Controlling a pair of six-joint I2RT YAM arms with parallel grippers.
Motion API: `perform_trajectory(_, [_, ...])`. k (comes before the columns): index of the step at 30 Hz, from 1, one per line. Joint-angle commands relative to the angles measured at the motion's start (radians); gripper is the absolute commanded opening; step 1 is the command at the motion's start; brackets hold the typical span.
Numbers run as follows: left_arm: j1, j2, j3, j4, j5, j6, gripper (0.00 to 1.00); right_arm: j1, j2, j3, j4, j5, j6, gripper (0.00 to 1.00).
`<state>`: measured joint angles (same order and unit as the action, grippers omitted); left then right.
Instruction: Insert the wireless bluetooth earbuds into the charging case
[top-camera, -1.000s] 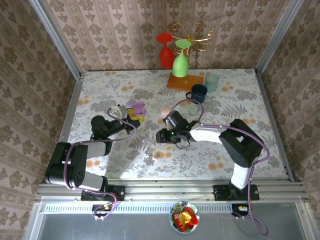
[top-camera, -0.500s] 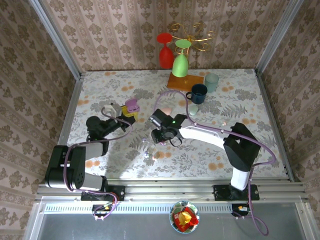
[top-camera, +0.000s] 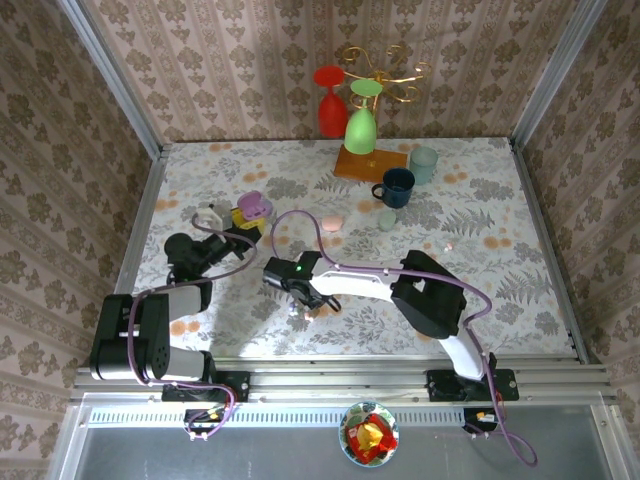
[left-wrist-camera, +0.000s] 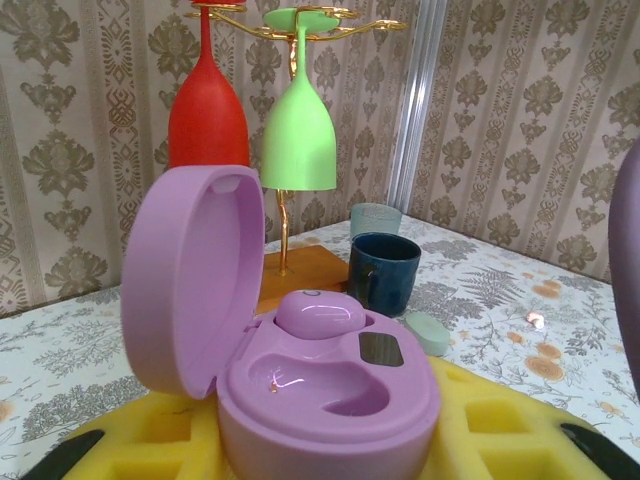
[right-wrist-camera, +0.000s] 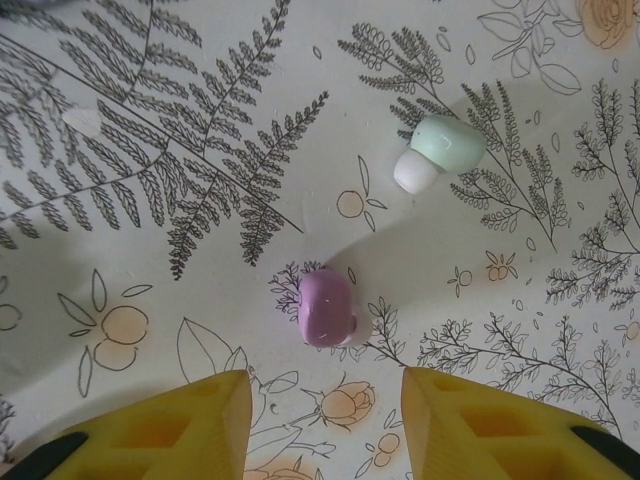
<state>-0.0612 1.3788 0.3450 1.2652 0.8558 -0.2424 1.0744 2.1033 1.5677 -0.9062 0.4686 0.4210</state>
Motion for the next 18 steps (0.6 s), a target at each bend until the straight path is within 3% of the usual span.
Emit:
perform_trajectory(1, [0.009,-0.029,-0.009,0.03,-0.008,-0.016,0.29,0.006,0.031,0.048,-0.056,0.065,-0.004,0.43])
perform_trajectory(18, [0.011,-0.031,-0.008,0.03,-0.002,-0.018,0.29,0.01,0.108,0.099,-0.059,0.108,-0.05,0.32])
